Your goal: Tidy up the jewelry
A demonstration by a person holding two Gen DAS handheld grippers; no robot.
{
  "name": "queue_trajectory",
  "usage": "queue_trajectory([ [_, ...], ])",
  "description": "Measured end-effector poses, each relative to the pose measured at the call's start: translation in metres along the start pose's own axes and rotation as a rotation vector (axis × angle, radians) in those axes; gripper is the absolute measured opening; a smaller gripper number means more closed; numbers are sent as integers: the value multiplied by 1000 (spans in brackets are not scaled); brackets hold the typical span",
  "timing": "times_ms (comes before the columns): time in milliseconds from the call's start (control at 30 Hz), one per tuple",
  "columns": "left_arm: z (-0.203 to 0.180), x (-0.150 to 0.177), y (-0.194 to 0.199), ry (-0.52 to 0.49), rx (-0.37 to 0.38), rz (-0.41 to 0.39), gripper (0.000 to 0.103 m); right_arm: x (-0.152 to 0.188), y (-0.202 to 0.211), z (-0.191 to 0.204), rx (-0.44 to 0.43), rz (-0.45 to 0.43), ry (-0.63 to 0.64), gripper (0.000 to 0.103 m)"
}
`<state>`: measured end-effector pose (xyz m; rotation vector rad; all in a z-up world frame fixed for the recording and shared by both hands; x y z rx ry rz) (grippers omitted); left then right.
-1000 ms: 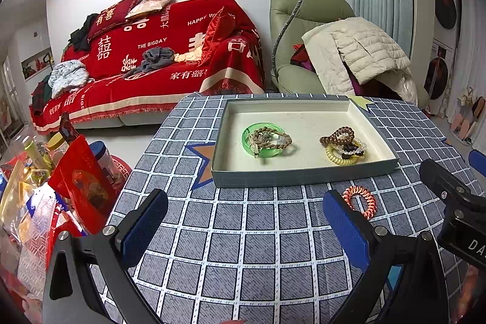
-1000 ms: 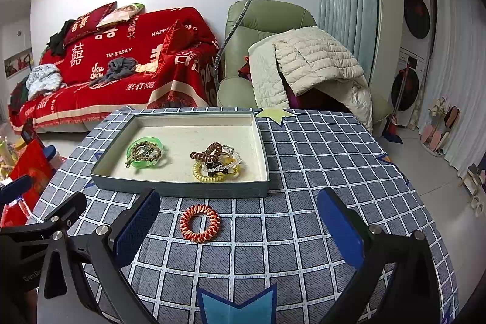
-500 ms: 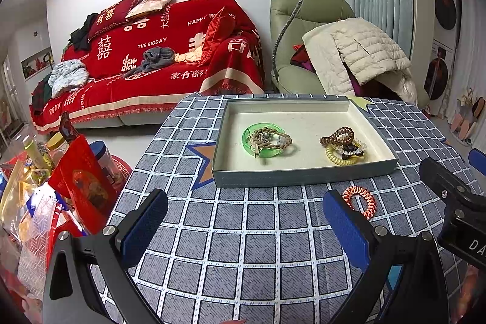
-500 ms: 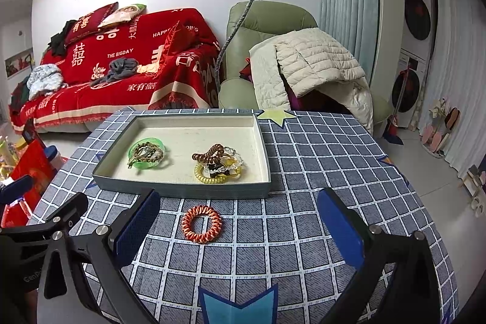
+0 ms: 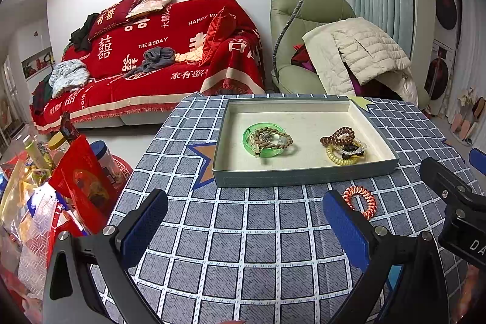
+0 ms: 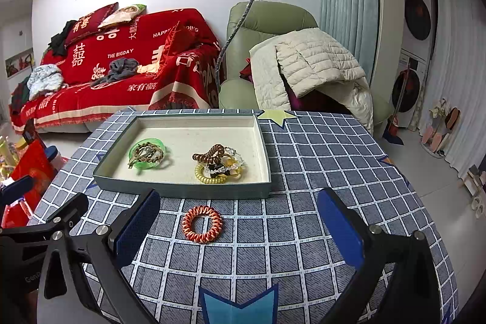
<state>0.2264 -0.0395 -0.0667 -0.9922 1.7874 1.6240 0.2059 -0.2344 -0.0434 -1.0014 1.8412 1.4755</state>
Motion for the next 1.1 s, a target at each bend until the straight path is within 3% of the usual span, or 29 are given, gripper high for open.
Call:
queue_trajectory([
  [1100,-1,4,-1,10,15,6,103,0,0,1,-5,1,-1,103],
])
Point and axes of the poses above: each gripper's, at about its wrist camera, not at the fingertips, and y roughly against the way its jaws point, z to its left, x to its underside, the point moved 10 cm from there along -y, roughly the way its jaws point, and after that the axes turned 13 degrees about y, right-handed, at the moved point
